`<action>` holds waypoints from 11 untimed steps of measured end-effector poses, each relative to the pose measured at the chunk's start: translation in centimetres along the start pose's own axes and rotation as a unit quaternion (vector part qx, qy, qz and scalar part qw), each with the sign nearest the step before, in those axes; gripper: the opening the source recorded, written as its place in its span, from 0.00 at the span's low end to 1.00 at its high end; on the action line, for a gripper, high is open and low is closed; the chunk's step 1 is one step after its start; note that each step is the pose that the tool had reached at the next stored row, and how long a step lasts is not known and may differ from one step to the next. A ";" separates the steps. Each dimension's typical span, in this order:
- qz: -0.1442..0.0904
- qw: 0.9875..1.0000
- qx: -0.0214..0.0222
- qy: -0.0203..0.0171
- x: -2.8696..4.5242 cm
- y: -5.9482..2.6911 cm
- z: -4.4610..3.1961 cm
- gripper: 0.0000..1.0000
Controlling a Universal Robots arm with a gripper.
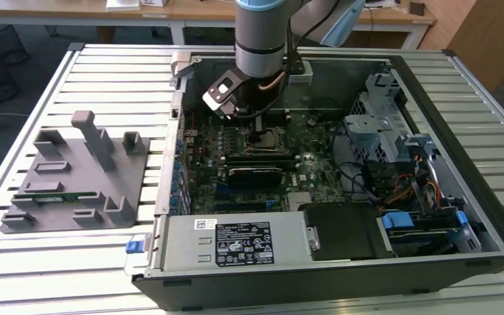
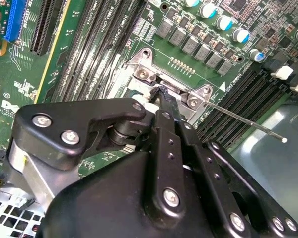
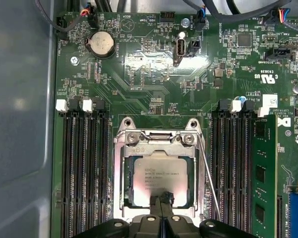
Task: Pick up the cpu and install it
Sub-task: 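Close the cpu cover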
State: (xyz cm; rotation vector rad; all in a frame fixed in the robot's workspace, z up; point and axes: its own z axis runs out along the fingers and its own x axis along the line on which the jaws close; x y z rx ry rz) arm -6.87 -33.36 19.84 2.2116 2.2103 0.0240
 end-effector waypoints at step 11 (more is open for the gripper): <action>0.000 1.000 0.000 0.006 0.26 0.02 -0.41 0.11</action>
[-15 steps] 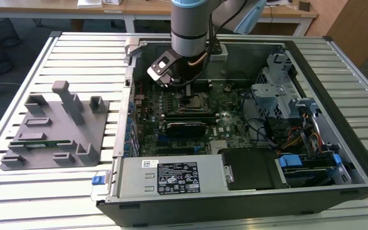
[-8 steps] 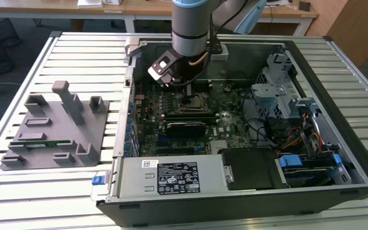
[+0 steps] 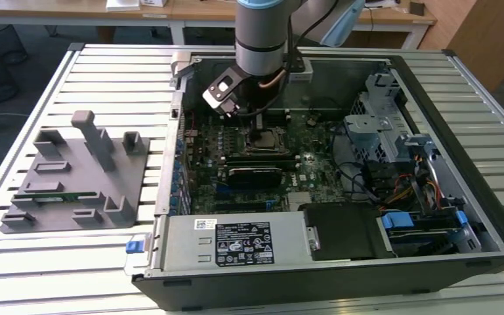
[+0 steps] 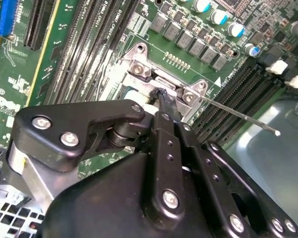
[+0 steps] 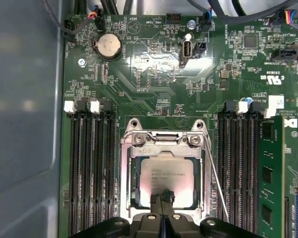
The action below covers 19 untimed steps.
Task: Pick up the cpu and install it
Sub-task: 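Close the cpu cover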
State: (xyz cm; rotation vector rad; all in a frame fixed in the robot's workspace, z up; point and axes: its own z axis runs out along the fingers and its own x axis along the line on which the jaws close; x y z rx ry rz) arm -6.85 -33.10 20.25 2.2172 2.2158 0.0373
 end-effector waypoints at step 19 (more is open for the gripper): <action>0.000 1.000 0.002 0.000 -0.37 1.45 -1.86 0.11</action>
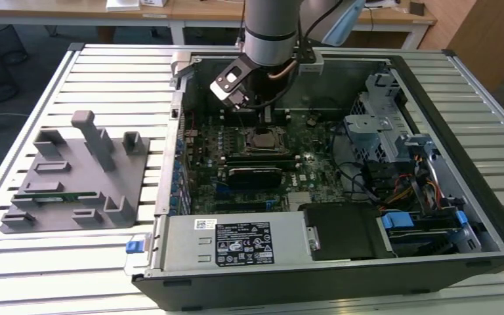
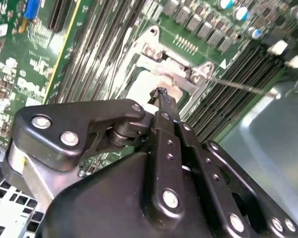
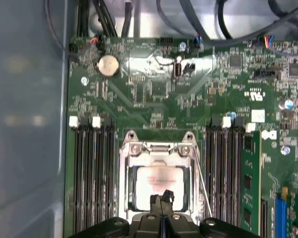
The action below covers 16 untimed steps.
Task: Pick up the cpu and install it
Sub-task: 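Close the cpu cover, then install the first cpu locking lever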
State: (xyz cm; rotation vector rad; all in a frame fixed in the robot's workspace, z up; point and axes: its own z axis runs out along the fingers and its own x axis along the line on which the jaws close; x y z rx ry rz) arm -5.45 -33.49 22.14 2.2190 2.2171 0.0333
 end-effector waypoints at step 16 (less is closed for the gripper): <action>0.000 1.000 0.002 0.000 0.02 1.41 -2.12 0.11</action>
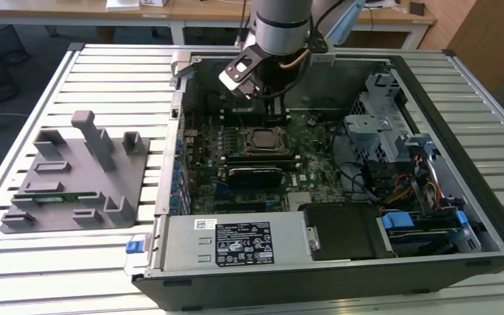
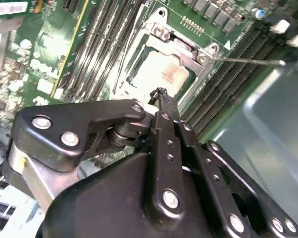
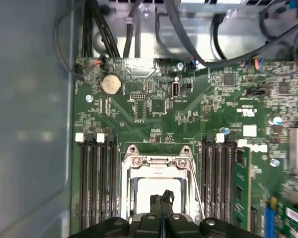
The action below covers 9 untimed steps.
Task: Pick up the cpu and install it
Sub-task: 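Install the first cpu locking lever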
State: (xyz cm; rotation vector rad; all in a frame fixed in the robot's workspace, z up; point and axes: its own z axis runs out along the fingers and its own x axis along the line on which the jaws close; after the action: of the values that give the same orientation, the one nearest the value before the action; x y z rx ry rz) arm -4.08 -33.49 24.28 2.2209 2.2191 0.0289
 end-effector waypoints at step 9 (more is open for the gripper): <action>0.000 1.000 0.000 0.000 0.04 0.05 -3.86 0.11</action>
State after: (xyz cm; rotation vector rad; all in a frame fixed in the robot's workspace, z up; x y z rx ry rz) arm -4.08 -33.50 28.14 2.2207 2.2191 0.0288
